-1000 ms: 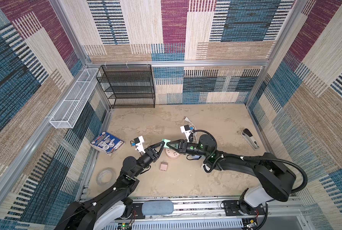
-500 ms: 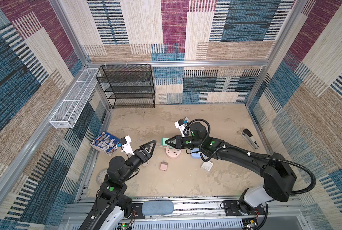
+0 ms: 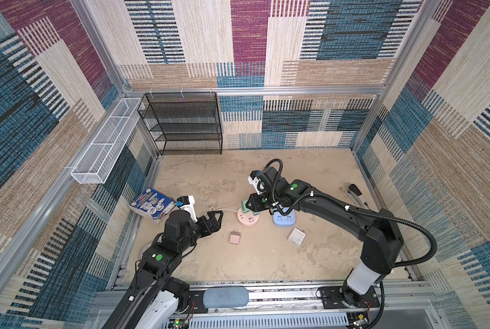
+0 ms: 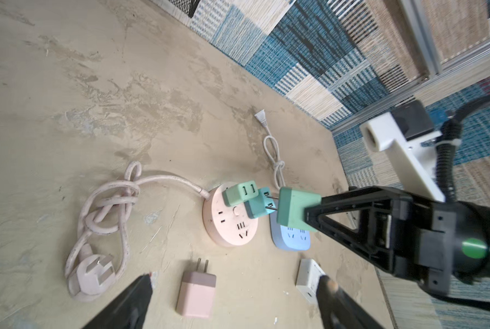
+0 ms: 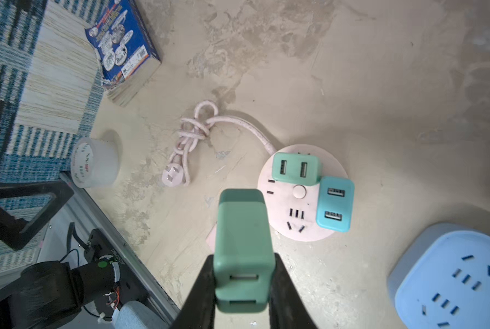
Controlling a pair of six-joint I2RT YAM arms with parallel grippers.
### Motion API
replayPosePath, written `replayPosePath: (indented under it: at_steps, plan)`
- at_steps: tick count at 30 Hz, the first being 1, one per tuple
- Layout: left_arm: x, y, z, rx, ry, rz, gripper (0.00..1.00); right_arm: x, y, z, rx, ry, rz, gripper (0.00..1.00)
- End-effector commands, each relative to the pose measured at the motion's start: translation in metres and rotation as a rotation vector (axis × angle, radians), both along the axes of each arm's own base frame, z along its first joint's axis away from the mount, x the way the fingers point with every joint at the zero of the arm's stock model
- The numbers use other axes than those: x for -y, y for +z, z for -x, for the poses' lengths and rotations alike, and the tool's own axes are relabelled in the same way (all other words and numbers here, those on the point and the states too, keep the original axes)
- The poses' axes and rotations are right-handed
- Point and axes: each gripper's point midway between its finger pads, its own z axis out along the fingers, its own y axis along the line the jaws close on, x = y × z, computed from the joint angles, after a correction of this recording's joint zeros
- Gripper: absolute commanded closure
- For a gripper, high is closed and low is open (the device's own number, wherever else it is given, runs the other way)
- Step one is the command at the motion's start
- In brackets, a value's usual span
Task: Insert the plug
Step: 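Carry the green adapter toward the pink strip while the left gripper opens and withdraws, then lower the green adapter's prongs onto the pink strip beside the other adapters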
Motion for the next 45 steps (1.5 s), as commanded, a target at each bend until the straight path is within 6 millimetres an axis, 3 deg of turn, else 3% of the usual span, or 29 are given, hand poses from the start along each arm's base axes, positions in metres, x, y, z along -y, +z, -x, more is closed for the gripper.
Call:
replayPosePath:
  at_steps: [1,6,18,45]
  plan:
    - [0.008,-0.008,-0.001,-0.011,-0.065,-0.031,0.05,0.004,-0.007,0.005,-0.001,0.031,0.092,1.00]
    - [0.015,-0.020,-0.004,-0.030,-0.096,-0.025,0.06,-0.003,-0.018,0.006,-0.012,0.056,0.213,1.00]
    - [0.012,-0.028,-0.002,-0.023,-0.094,-0.047,0.06,-0.013,-0.040,0.000,-0.046,0.064,0.372,1.00]
    - [0.012,-0.032,0.000,0.007,-0.102,-0.035,0.07,-0.022,-0.076,-0.006,-0.109,0.072,0.471,1.00]
